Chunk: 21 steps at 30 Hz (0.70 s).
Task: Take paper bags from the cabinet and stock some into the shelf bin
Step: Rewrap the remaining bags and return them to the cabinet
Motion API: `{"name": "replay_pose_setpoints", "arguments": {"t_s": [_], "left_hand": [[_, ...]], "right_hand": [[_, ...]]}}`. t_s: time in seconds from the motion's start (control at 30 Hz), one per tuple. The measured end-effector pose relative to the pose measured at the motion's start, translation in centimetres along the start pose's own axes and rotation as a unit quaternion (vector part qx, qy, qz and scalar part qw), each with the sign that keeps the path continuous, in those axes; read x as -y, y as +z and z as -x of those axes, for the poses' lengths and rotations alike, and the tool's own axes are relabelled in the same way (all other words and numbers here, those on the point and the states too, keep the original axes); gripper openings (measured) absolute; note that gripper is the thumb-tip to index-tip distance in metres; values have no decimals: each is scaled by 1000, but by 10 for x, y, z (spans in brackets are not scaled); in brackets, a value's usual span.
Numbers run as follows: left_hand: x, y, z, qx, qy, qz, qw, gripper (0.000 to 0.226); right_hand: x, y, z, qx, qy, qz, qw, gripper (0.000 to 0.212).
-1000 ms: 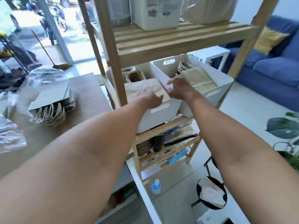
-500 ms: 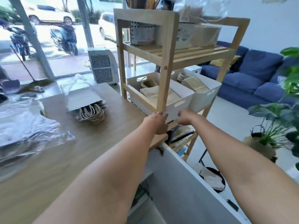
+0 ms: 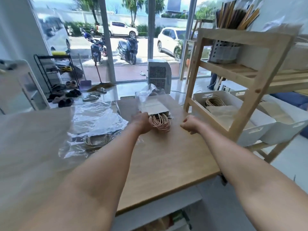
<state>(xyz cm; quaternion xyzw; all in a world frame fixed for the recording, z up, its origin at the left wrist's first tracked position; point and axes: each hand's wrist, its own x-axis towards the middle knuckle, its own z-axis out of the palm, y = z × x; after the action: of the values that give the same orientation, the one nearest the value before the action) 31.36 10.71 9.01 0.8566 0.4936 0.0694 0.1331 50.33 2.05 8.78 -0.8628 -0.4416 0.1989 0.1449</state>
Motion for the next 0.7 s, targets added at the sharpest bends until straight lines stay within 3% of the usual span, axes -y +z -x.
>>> {"name": "replay_pose_setpoints", "arguments": {"t_s": [0.1, 0.2, 0.33, 0.5, 0.7], "left_hand": [[27, -6, -16, -11, -57, 50, 997, 45], [37, -8, -39, -45, -110, 136, 983, 43], [33, -2, -84, -64, -222, 327, 916, 48], [36, 9, -130, 4, -320, 510, 798, 68], [38, 28, -164, 94, -336, 485, 802, 69]], "right_hand": [[19, 6, -37, -10, 1, -117, 993, 17], [32, 5, -70, -21, 52, -262, 963, 49], [38, 2, -126, 41, 117, -393, 911, 60], [39, -2, -184, 135, 147, -437, 877, 71], [41, -1, -219, 289, 120, -375, 873, 65]]}}
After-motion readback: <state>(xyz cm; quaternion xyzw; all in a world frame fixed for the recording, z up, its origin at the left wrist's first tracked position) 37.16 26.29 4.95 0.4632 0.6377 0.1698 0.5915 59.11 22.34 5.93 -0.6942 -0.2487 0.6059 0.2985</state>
